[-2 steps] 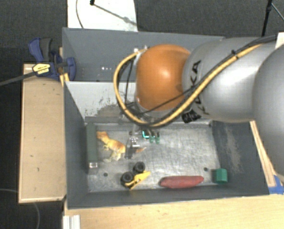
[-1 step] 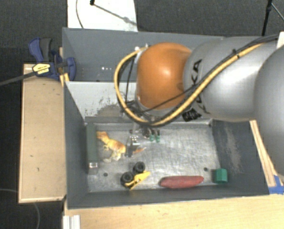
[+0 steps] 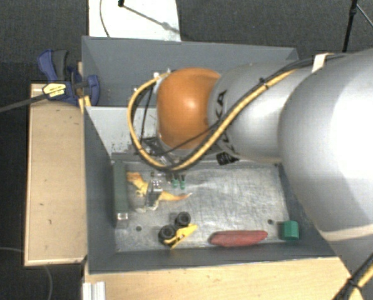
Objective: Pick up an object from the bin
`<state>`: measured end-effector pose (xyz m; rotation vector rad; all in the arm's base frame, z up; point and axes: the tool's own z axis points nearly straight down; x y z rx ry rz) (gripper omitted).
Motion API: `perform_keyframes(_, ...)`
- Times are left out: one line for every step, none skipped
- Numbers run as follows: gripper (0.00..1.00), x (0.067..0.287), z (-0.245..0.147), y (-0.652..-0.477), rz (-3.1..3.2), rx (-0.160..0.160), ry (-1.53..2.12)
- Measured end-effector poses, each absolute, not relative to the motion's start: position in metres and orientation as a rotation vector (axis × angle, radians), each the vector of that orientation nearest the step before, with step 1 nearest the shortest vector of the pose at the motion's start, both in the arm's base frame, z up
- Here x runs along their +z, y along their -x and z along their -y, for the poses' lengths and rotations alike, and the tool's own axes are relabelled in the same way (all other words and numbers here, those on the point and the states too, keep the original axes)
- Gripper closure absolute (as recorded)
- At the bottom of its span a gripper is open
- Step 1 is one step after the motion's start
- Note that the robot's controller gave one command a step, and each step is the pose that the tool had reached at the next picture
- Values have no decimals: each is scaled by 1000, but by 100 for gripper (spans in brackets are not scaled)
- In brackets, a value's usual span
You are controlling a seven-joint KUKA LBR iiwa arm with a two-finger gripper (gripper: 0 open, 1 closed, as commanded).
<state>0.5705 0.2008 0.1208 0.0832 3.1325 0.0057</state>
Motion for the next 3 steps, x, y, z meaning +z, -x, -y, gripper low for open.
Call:
perform_keyframes(0,90,-208,-570,-3141,0,-131)
perform_keyframes(0,120,-205,-585,-3117,2,-374)
perform_keyframes(0,76,-207,-580,-3115,3,-385)
